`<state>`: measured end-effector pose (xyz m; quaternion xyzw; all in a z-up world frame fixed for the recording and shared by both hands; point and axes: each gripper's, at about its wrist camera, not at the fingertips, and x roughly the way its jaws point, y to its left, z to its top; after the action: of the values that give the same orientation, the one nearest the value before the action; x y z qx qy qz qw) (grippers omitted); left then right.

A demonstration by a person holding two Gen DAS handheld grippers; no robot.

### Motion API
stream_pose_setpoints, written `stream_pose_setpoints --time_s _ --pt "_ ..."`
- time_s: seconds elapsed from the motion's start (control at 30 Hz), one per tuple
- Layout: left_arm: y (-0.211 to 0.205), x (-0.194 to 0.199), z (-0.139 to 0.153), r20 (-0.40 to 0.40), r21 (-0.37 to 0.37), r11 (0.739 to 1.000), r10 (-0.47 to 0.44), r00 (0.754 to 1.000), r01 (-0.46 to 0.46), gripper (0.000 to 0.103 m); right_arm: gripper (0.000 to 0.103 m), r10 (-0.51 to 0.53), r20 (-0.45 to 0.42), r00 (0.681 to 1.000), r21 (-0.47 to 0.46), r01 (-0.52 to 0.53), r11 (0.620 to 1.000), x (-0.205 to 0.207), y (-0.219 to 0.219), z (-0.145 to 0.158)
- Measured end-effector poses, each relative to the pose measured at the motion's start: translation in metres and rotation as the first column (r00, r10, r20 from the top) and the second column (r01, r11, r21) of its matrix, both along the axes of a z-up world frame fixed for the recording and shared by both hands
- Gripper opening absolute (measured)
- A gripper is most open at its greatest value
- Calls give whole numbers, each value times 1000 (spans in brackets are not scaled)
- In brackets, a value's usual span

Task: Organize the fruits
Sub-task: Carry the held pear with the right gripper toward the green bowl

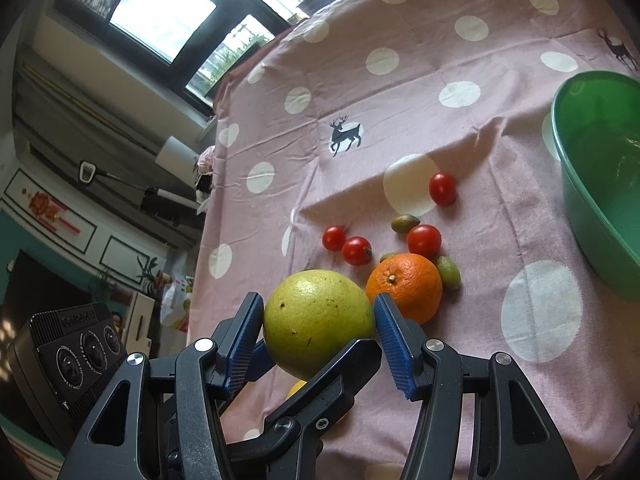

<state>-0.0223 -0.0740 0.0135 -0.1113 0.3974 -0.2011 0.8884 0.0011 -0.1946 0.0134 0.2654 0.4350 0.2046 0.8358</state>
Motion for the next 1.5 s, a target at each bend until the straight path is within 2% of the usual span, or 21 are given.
stream_pose_setpoints --time_s 0.77,1.5 --pt "-19 8 -1 2 17 999 -39 999 39 66 60 -48 2 999 30 48 998 -1 -19 -4" --pt "-53 25 -4 13 12 990 -142 990 141 67 60 -161 4 987 49 161 986 -1 -57 -5"
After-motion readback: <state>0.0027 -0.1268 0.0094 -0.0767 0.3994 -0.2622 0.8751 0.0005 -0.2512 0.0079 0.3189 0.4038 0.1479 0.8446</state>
